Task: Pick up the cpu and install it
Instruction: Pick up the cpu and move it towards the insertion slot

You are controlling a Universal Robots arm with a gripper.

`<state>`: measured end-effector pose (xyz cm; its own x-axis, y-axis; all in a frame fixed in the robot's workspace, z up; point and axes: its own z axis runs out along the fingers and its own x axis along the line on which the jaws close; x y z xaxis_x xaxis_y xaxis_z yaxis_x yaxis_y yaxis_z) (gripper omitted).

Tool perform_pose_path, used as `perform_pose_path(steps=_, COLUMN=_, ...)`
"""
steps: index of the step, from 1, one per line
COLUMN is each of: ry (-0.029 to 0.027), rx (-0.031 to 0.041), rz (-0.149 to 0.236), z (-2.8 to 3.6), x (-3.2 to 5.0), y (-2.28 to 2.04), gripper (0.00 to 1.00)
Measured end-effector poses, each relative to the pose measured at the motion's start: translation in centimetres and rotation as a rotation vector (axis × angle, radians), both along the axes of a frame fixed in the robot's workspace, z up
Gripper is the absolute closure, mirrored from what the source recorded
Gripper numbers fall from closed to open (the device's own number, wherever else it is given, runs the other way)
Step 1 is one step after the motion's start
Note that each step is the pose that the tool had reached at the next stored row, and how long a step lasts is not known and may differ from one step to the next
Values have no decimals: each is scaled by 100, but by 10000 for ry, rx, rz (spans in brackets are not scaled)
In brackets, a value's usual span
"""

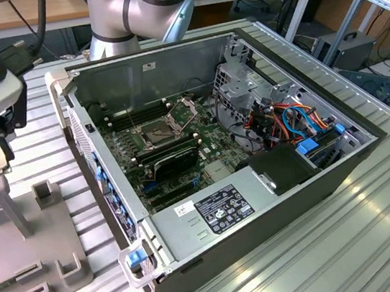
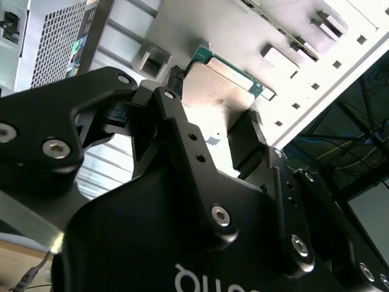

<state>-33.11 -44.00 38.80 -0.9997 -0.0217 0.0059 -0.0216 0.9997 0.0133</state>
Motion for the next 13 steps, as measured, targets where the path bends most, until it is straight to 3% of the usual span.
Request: perform_pose_path(steps=13, ry=1, rx=0, rz=1, z=0, x=304, y=0, gripper=46)
